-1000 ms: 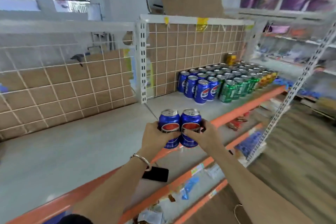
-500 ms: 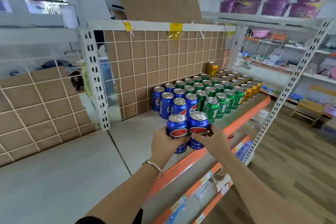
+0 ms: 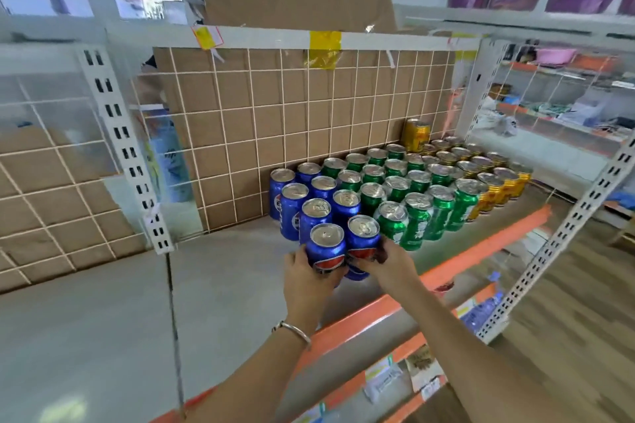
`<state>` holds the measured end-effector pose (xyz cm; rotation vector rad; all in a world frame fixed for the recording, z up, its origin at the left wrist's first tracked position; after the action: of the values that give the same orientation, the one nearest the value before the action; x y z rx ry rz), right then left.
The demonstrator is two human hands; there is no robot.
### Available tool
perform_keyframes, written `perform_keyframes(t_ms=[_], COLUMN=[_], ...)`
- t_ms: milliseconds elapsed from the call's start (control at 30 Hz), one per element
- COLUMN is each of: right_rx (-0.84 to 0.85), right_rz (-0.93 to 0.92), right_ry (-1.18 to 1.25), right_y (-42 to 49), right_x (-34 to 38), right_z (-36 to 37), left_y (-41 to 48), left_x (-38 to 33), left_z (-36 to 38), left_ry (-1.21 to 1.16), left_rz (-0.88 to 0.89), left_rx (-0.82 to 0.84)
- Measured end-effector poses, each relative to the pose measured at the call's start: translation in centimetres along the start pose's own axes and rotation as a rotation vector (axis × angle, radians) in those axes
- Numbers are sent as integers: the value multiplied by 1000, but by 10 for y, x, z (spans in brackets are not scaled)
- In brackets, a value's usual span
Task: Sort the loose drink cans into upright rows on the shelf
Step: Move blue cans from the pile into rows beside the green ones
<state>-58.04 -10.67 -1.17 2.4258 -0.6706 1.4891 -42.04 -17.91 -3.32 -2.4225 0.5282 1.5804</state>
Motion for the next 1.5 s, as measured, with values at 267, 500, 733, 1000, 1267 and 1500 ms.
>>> perform_keyframes(t_ms=[267, 500, 733, 1000, 1267, 1500], right_rx=[-50, -1, -27, 54, 29, 11], right_rz=[-175, -196, -255, -308, -320, -320], right_ry=[-214, -295, -123, -284, -369, -399], right_y=[6, 19, 2, -8, -9, -11], right_x=[-7, -7, -27, -51, -53, -51], right_z=[-4, -11, -9, 11, 14, 16], left_y=[-6, -13, -13, -11, -15, -13], left_x=[2, 15, 14, 11, 14, 18], left_z=[22, 25, 29, 31, 33, 31], left_ry=[-135, -165, -58, 23, 49, 53], left_rz=[26, -5, 9, -25, -41, -33], left_rx=[-45, -55, -74, -79, -93, -114])
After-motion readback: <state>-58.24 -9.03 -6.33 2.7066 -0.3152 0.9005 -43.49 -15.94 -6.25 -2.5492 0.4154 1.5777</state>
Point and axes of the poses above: each hand's wrist, its own y-axis towards the middle knuckle, its own z-axis out of the palm, x = y × z, the point moved 7 cm from there along y, towards the middle knuckle, and after that the axes turned 8 degrees about x, right-handed, at the moved point
